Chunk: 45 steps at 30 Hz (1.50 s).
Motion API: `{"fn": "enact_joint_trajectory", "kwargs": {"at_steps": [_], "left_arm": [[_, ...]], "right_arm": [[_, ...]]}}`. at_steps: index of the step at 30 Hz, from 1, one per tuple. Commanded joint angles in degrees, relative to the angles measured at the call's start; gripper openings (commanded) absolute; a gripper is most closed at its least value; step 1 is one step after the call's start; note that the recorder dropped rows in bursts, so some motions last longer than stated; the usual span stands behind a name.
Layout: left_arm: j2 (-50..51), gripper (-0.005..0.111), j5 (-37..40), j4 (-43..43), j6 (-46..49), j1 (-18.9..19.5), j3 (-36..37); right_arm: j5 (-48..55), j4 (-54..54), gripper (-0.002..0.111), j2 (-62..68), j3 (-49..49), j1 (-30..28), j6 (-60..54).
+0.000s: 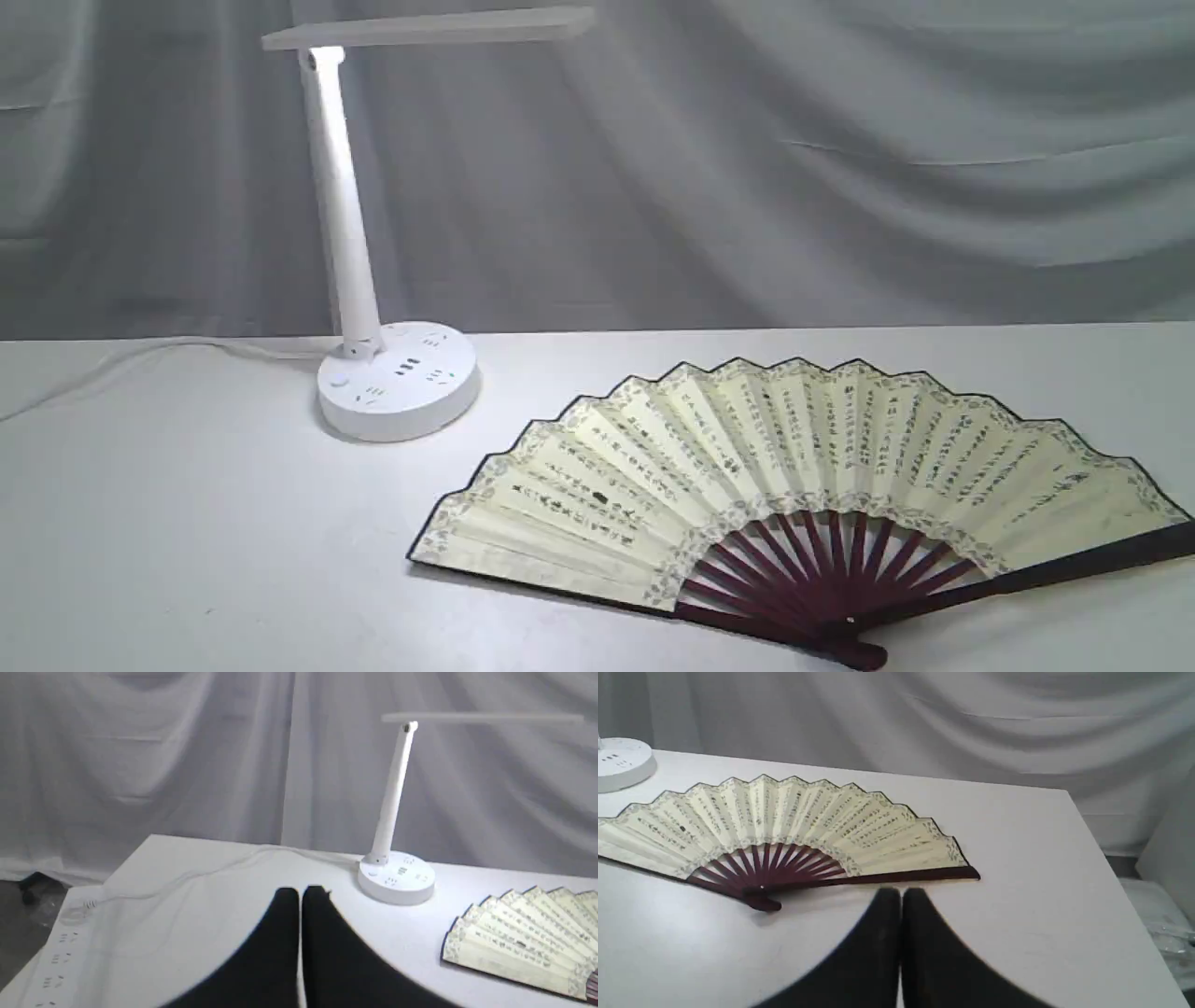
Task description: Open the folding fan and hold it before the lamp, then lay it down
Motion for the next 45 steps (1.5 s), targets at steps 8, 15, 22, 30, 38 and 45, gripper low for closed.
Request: {"fn": "enact_joint_trajectory", "kwargs": {"at_steps": [8, 15, 22, 30, 38, 45], "left_arm": [[0.04, 0.000, -4.97, 0.66, -0.51, -4.95, 8.30], [0.04, 0.000, -18.46, 0.67, -1.02, -4.95, 16.76], [0.04, 0.000, -37.44, 1.14, -1.02, -4.95, 30.92], [0.04, 0.000, -49.32, 0.87, -1.02, -4.95, 43.91], [0.04, 0.000, -61.15, 0.87, -1.02, -4.95, 51.59], [0.04, 0.000, -62.73, 0.87, -0.57, -4.95, 57.72]], "right_arm": [[-4.01, -0.50, 0.000, -0.07, 6.74, 0.05, 0.56], [-9.80, 0.59, 0.000, -0.07, 11.41, 0.05, 0.56], [-28.61, -0.54, 0.000, -0.07, 20.26, 0.05, 0.56], [-43.76, 0.33, 0.000, -0.07, 30.82, 0.05, 0.56], [-50.74, 0.94, 0.000, -0.07, 38.45, 0.05, 0.56], [-57.94, 3.21, 0.000, -0.07, 48.64, 0.05, 0.56]]}}
